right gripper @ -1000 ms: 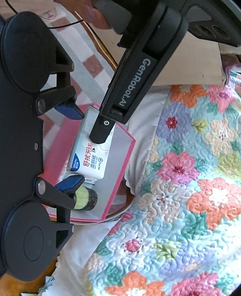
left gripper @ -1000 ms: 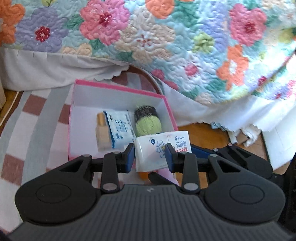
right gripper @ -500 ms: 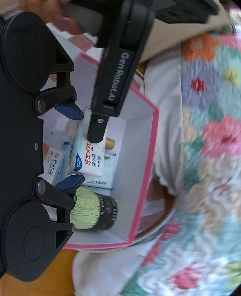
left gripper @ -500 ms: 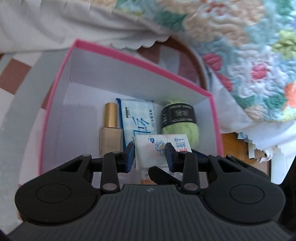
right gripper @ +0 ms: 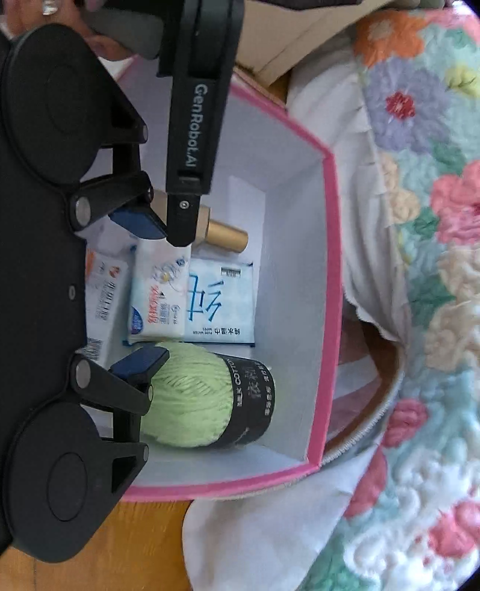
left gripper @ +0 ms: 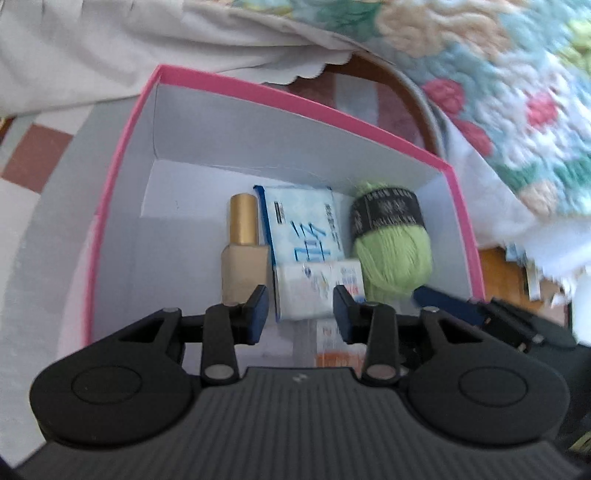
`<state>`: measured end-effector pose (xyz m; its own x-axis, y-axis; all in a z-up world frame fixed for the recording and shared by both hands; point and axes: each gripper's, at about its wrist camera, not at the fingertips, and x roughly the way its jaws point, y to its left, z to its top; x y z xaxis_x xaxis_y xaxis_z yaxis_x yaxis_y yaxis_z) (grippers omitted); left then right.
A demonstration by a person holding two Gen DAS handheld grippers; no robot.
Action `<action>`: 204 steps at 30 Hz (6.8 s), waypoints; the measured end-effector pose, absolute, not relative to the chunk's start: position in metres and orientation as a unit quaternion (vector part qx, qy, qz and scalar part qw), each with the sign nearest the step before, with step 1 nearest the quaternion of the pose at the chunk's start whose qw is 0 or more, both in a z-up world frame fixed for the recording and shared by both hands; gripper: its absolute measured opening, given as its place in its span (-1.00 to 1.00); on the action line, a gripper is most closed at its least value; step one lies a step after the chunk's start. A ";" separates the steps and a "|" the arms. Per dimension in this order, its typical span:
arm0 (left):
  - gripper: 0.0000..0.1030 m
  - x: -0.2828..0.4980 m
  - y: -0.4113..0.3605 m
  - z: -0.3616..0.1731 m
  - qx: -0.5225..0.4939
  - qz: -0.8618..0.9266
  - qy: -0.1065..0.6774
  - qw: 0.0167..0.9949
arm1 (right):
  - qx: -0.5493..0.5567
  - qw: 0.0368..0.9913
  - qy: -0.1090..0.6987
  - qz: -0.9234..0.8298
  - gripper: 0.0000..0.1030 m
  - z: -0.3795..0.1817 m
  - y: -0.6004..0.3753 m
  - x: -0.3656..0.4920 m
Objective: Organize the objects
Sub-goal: 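Carry the tissue pack with the left tool into the pink box and release, then lift the left tool out of the box toward the purple plush toy, then lower the left tool onto the purple plush toy and close on it, then carry the plush toy with the left tool into the pink box and release, then move the left tool back out toward the orange sponge beside the box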
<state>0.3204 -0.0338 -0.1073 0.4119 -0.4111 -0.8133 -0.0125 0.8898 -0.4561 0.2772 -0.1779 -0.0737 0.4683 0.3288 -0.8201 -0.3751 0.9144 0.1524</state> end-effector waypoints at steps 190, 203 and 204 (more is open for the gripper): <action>-0.33 0.289 -0.004 -0.045 -0.158 -0.127 0.534 0.821 | -0.052 0.859 0.410 0.303 -0.29 -0.027 -0.107 0.228; -0.23 0.271 0.006 -0.033 -0.144 -0.110 0.529 0.829 | 0.000 0.843 0.453 0.291 -0.31 -0.036 -0.129 0.231; -0.18 0.267 0.008 -0.028 -0.141 -0.108 0.530 0.829 | -0.003 0.844 0.452 0.290 -0.29 -0.030 -0.132 0.228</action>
<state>0.2671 0.0077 -0.0279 0.4139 -0.3296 -0.8485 0.0299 0.9366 -0.3492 0.2275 -0.1317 -0.0302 0.4240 0.4862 -0.7641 -0.4920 0.8320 0.2563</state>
